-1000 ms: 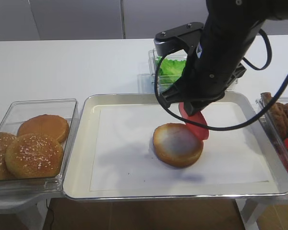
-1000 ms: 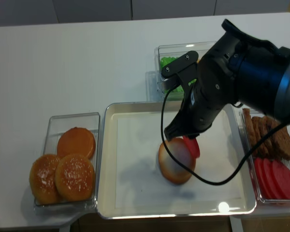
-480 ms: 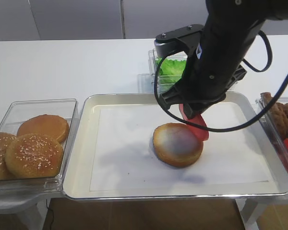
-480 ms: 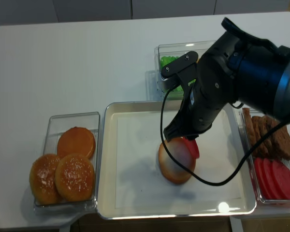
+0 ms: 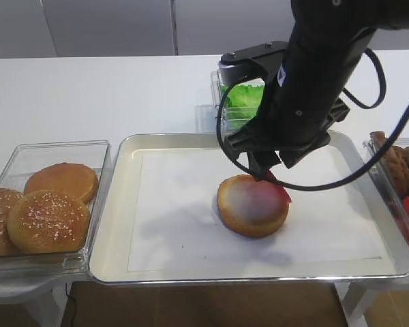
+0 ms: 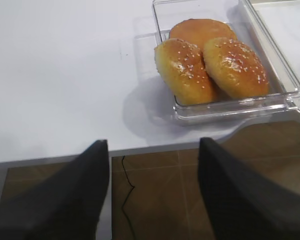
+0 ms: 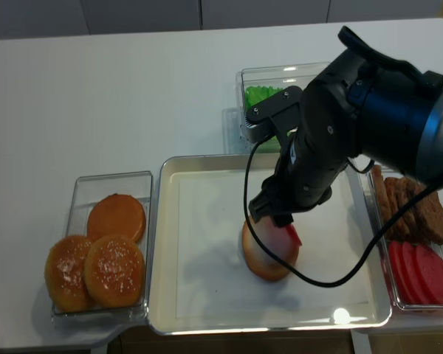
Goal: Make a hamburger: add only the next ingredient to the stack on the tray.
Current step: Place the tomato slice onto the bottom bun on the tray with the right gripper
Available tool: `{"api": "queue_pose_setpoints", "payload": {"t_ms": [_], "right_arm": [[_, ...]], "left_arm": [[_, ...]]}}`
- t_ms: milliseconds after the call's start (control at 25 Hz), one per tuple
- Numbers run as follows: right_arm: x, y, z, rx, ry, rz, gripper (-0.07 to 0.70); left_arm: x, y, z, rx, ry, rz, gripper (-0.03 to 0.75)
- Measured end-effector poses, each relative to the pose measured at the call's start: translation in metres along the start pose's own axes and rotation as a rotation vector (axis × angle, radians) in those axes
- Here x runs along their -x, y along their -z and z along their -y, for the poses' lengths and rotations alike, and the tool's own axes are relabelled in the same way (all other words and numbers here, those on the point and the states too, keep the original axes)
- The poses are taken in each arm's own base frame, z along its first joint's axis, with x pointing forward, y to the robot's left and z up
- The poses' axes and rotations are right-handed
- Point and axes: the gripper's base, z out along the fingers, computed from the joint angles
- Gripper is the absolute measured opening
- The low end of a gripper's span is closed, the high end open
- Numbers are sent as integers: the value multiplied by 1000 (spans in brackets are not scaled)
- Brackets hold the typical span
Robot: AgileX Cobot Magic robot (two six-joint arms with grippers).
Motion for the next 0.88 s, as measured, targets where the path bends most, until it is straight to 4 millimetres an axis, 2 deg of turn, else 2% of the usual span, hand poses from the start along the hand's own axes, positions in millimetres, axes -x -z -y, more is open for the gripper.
{"api": "queue_pose_setpoints", "payload": {"t_ms": [440,720,880], "right_arm": [[-1,0,-2,21,-16,-16,512],[-2,0,-3,30,-25,-24,624],[-3,0,-4,45,-27,-31,645]], "left_arm": [[0,0,0,0,0,0,422],[0,0,0,-2,1,0,422],[0,0,0,-2,1,0,422]]}}
